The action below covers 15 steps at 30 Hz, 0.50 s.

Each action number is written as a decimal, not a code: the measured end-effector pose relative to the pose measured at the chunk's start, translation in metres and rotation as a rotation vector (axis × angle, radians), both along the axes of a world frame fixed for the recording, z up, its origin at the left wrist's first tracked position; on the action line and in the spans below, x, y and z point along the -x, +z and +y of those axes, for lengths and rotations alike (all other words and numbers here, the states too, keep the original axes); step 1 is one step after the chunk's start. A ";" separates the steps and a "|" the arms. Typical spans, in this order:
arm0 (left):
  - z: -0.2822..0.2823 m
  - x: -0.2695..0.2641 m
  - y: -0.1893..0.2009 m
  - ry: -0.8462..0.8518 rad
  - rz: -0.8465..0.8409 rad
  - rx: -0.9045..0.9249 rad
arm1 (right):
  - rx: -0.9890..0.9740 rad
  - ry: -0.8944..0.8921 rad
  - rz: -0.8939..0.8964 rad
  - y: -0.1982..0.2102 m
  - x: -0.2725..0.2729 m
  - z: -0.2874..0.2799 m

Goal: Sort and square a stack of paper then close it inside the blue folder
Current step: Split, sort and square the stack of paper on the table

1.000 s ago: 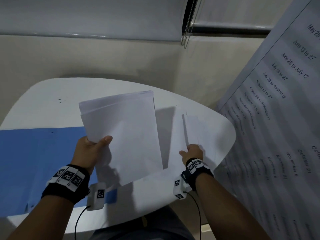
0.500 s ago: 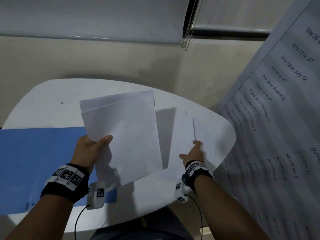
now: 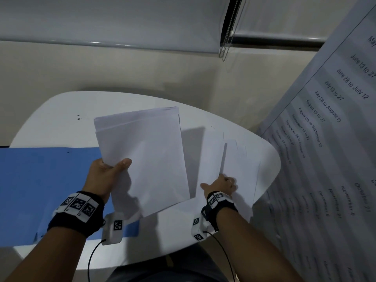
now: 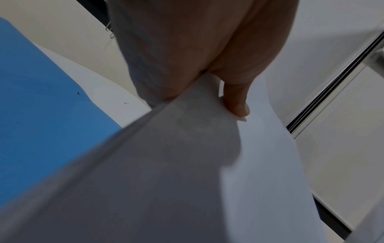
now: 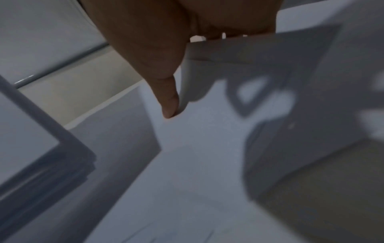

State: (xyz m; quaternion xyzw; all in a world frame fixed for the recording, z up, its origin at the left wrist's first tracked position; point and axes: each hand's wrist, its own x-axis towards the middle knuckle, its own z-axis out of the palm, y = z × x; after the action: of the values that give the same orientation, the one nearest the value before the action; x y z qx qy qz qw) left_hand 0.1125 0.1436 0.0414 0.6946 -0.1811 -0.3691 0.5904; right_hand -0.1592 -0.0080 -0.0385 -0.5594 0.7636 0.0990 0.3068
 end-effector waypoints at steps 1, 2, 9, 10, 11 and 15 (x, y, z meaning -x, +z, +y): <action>0.001 0.000 0.000 -0.003 -0.012 -0.006 | 0.007 0.010 0.021 0.002 -0.003 0.003; 0.001 0.000 0.000 -0.004 -0.020 -0.012 | 0.001 0.013 0.035 0.001 -0.005 0.003; 0.002 -0.001 0.000 -0.011 0.004 -0.002 | -0.032 0.053 0.046 -0.002 -0.005 -0.008; 0.001 0.000 0.001 -0.011 0.013 -0.001 | -0.026 0.061 0.067 -0.003 -0.004 -0.008; 0.001 0.000 0.001 -0.012 0.022 0.001 | -0.018 0.062 0.082 -0.004 -0.003 -0.009; -0.001 -0.002 0.000 -0.019 0.038 -0.011 | 0.053 0.074 -0.020 -0.010 -0.003 -0.009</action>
State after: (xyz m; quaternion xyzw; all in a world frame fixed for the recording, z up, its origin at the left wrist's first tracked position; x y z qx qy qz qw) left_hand 0.1143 0.1423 0.0410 0.6889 -0.1744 -0.3886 0.5865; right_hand -0.1558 -0.0174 -0.0487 -0.5963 0.7416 0.0842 0.2956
